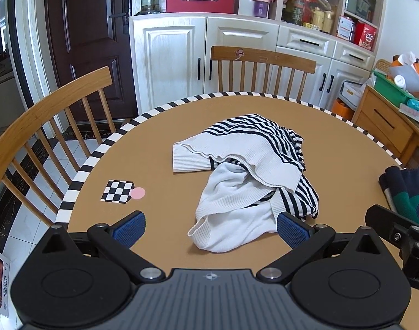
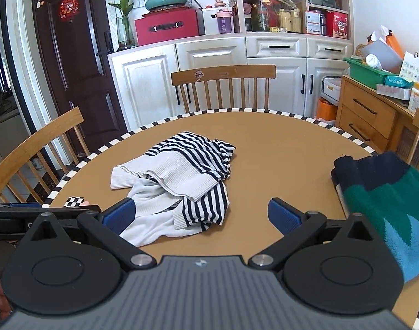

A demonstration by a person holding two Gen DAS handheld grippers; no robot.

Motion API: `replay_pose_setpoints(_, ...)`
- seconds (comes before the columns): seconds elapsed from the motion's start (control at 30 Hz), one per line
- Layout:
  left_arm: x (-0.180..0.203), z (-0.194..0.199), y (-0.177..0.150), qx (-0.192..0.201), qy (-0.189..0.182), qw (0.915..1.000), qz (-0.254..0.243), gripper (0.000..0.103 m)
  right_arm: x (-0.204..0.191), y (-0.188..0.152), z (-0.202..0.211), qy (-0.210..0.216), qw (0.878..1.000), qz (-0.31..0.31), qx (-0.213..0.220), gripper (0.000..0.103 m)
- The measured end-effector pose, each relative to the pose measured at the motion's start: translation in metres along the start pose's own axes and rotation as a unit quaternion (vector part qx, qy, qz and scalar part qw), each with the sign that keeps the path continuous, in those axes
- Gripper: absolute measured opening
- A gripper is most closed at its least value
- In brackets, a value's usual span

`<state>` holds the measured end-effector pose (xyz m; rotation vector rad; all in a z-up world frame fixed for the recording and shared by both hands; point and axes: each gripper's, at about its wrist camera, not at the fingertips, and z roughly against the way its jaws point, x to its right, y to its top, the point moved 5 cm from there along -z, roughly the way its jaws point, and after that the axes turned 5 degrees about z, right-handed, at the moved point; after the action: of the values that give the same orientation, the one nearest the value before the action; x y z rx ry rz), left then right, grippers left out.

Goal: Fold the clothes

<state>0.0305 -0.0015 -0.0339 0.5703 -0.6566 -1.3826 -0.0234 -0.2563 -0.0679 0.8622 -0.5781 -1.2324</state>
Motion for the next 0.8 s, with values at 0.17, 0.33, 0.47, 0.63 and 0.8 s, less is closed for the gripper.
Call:
replay_pose_setpoints(0.17,0.0014,-0.002,-0.0013,-0.003,0.0,1.0,-0.002,0.103,-0.0005,-0.0016,-0.0015,0.003,1.0,-0.001,-0.005,0.103)
replay_pose_setpoints(0.33,0.0027,-0.0025,-0.0008,-0.005,-0.001,1.0,-0.004,0.103,0.0007,-0.0028,-0.0028,0.005,1.0,-0.005,-0.009,0.103)
replay_pose_setpoints(0.47,0.0027,-0.0038,-0.0012,-0.006,0.001,1.0,-0.005,0.103,0.0012,-0.0048,-0.0042,0.003,1.0,-0.005,-0.012,0.103)
replay_pose_setpoints(0.63,0.0023,-0.0059,-0.0021,-0.011,-0.001,0.9999,-0.002,0.103,0.0017,-0.0068,-0.0052,0.005,1.0,-0.005,-0.017,0.103)
replay_pose_setpoints(0.8,0.0029,-0.0081,-0.003,-0.014,0.0,0.9999,-0.002,0.103,0.0031,-0.007,-0.0064,0.006,1.0,-0.005,-0.018,0.103)
